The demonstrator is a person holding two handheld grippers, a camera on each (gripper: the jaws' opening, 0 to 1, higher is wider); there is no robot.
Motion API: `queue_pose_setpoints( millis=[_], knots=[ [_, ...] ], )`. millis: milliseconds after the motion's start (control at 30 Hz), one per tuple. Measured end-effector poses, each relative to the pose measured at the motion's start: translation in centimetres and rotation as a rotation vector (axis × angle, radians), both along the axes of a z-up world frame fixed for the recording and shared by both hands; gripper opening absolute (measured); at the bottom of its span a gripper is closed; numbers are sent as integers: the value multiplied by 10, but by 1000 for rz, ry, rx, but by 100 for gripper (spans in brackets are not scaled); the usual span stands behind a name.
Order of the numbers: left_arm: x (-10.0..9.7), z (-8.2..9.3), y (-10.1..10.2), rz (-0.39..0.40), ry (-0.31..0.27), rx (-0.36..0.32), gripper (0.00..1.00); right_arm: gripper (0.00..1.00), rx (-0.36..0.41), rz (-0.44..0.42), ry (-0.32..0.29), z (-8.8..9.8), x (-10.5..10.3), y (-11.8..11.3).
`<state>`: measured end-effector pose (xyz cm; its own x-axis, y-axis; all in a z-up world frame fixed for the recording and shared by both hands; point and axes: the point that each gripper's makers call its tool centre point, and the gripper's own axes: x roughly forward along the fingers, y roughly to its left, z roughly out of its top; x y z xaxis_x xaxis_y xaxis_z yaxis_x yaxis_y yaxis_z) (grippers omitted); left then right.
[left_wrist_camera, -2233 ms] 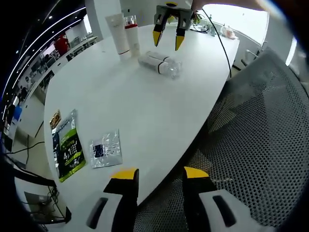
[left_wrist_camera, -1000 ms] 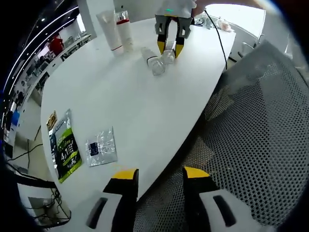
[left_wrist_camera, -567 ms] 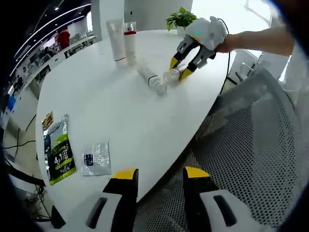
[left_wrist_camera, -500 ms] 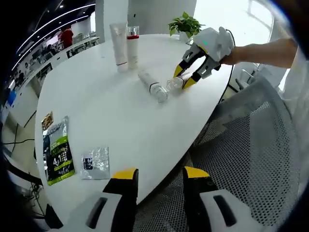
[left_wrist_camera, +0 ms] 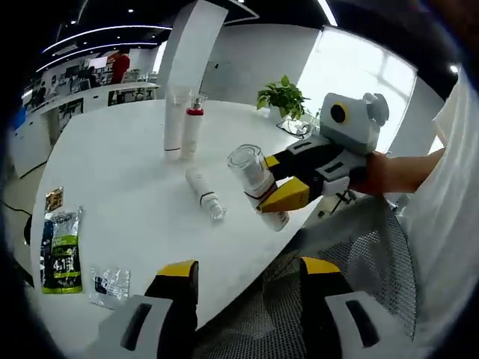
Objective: Arrange the skincare products in the storage area until every visible bottle or jar stands upright without overlapping.
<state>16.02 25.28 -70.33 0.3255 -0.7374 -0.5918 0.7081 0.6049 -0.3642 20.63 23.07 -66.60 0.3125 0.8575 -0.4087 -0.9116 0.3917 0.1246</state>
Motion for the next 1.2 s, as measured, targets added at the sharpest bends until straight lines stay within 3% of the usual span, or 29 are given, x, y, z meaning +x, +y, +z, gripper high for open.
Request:
queue_pose_setpoints(
  millis=[67,167,233,367,433,467,600,1000,1100,1200],
  knots=[
    [2,7,-4,6,12,-62,59,19,15,-7,3,7,-3,8],
    [5,22,-9,29,32,-170,63,19,183,-19,100,24,-11,26],
    [7,30,-9,41,35,-229,62,19,362,-47,226,38,-13,34],
    [6,35,-3,39,47,-258,60,19,515,-55,354,38,-19,38],
    [-5,44,-11,-18,70,-329,61,19,489,-22,408,34,-23,41],
    [-10,45,-13,-37,83,-333,60,19,491,4,392,36,-24,44],
    [-21,41,-18,-90,96,-313,54,19,538,75,478,41,-39,55],
    [-22,47,-15,-71,124,-350,45,19,538,94,525,35,-46,58],
    [-21,48,-14,-65,105,-348,38,19,563,92,542,38,-45,56],
    [-17,51,-12,-52,122,-372,26,19,581,110,532,45,-48,56]
  ],
)
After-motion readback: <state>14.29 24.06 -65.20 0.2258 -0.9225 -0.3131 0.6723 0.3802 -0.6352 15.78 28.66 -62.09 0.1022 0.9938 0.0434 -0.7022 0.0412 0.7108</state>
